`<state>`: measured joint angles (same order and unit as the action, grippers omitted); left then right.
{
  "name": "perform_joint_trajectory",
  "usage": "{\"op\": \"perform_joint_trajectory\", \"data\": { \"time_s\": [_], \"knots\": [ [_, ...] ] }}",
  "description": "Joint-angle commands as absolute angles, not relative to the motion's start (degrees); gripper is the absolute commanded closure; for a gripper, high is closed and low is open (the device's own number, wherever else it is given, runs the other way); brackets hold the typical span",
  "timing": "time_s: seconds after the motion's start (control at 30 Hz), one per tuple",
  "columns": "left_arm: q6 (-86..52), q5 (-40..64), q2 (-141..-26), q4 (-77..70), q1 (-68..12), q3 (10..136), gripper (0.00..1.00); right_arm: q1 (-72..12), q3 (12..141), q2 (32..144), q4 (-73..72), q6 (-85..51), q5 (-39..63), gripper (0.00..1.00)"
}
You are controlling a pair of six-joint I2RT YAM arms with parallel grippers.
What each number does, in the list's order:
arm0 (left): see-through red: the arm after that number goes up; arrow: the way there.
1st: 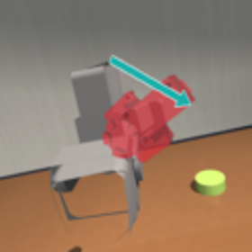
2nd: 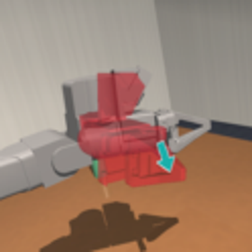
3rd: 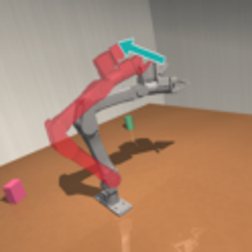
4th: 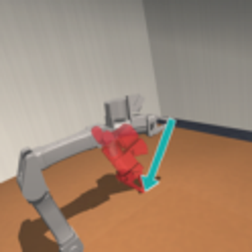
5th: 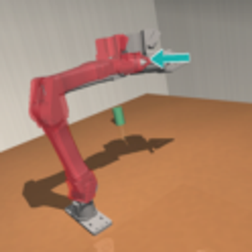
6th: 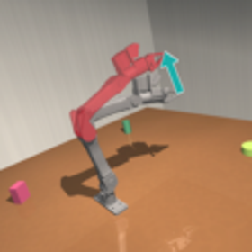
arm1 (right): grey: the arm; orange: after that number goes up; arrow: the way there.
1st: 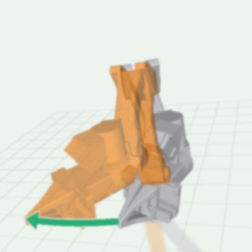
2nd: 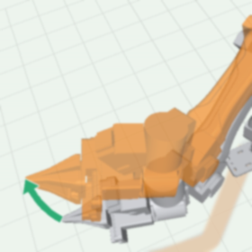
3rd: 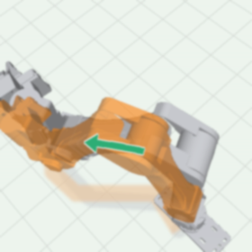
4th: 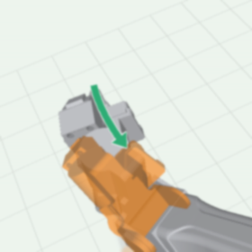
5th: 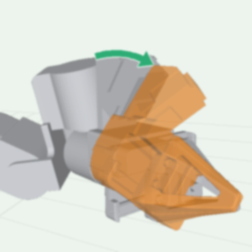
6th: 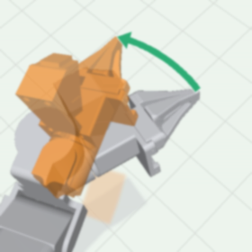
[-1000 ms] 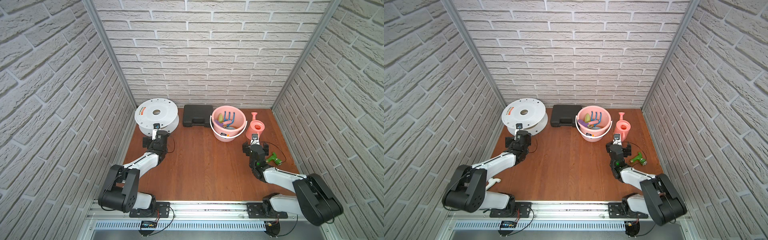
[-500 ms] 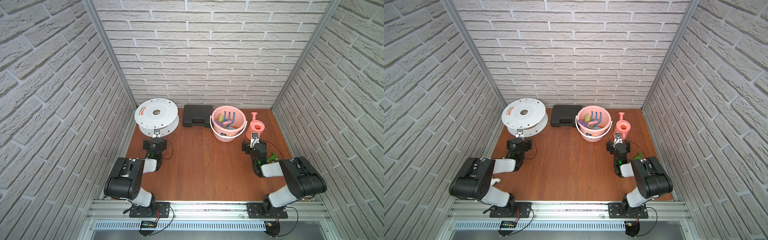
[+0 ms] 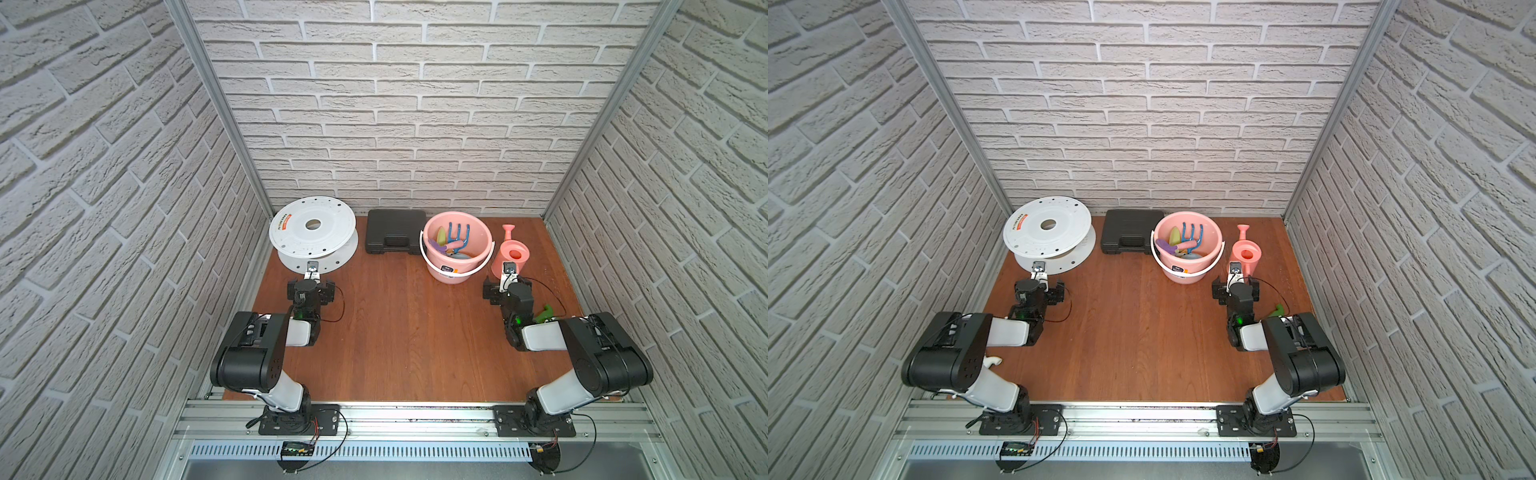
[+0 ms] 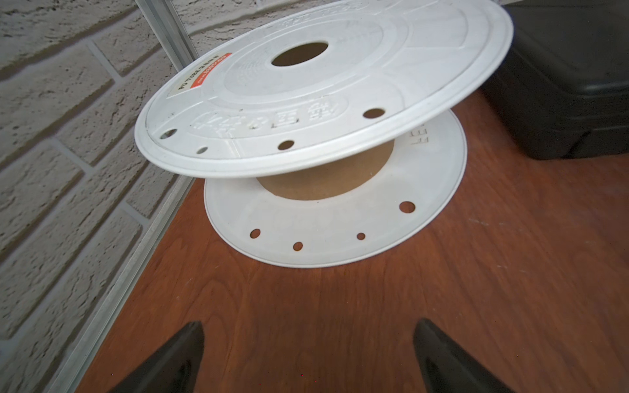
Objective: Organize the gardening tools
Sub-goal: Reset both arms
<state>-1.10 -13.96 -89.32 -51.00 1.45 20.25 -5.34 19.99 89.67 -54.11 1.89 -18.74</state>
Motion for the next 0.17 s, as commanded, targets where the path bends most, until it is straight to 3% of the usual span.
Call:
{"op": "perform_joint_trajectory", "data": {
  "time_s": [0.0, 0.13],
  "knots": [
    [-1.5, -12.9, -89.1, -53.1, 1.8, 21.1, 0.02, -5.0, 20.8, 89.2, -55.3, 1.0, -18.5, 0.01],
    [-1.5, -12.9, -89.1, -53.2, 1.8, 21.1, 0.02, -5.0, 20.8, 89.2, -55.3, 1.0, -18.5, 0.01]
  ]
}}
